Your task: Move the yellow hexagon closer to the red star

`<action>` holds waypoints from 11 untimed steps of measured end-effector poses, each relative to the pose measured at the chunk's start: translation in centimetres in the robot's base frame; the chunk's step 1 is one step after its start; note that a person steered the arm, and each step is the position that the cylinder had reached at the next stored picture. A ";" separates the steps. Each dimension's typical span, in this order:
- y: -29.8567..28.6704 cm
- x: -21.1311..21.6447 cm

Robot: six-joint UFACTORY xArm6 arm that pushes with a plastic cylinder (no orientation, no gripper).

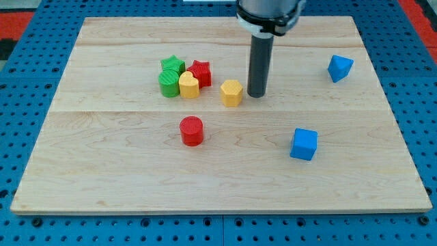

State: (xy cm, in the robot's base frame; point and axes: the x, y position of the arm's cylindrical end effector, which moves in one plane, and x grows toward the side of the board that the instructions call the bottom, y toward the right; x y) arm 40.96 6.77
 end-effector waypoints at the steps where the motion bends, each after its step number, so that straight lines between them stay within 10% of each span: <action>1: 0.0 1.1; 11: -5.6 0.0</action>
